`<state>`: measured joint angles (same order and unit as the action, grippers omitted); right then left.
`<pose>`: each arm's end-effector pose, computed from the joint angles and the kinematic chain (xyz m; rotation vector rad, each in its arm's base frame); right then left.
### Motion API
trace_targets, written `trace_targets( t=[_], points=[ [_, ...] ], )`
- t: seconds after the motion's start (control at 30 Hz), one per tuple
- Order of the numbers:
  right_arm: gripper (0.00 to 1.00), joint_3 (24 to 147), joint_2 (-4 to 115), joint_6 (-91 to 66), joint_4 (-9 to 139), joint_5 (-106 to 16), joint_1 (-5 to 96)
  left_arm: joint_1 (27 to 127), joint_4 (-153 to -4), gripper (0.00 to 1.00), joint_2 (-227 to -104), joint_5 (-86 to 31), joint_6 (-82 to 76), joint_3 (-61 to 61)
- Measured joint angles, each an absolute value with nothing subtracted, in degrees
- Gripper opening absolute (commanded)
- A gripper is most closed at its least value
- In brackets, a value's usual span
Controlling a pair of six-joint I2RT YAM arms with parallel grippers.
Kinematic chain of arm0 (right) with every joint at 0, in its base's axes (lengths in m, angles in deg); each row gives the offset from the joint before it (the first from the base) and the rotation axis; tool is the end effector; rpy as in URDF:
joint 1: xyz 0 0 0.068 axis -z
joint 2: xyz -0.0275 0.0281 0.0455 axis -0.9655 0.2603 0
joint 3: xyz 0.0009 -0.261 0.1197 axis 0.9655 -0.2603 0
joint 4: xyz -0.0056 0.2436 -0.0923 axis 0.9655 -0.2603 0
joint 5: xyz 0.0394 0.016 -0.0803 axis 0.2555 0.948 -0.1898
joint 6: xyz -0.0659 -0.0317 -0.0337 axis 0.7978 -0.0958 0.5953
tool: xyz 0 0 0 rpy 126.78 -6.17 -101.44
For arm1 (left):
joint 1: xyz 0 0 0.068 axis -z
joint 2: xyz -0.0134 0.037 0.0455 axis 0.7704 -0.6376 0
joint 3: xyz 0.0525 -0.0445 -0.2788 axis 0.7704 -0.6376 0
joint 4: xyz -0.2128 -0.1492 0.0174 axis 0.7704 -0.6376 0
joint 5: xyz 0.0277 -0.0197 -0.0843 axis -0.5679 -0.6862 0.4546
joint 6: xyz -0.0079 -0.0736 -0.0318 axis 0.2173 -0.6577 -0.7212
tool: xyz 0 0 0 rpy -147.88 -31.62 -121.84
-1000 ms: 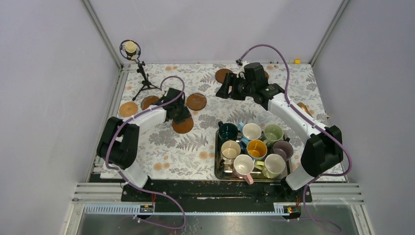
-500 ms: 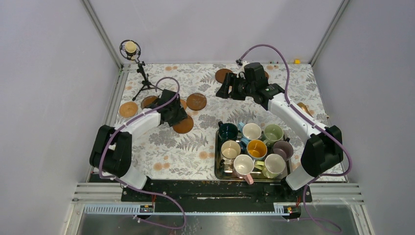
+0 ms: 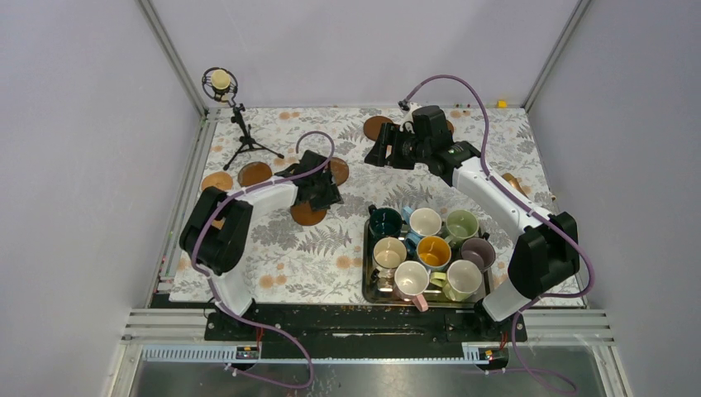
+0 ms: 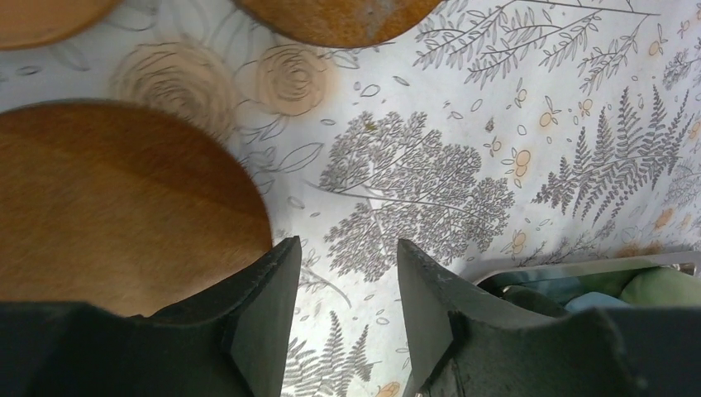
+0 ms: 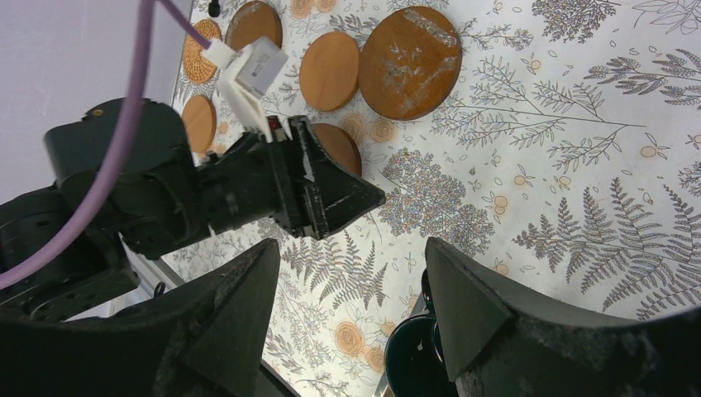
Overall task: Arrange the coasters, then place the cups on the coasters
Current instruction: Move the coaster to the center of the board.
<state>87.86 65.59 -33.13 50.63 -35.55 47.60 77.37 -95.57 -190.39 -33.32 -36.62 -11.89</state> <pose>0.3461 0.2019 0.3294 -0.1975 2.1503 0.8787 0.3362 -0.1747 0.1591 -0.3870 2.5915 -0.5344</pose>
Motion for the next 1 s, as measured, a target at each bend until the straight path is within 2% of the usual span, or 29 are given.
trace_targets(
  t=[0.3,0.7,1.0],
  points=[
    [0.73,87.8,65.5,-33.1,50.6,-35.6,47.6,77.7,-93.9,0.46,-193.8,-30.3,-35.2,-10.1],
    [0.73,87.8,65.5,-33.1,50.6,-35.6,47.6,77.3,-98.6,0.46,-193.2,-35.6,-34.9,-10.2],
    [0.73,87.8,65.5,-33.1,50.6,-35.6,47.6,72.8,-101.6,0.46,-190.6,-38.6,-34.9,-12.0]
  ],
)
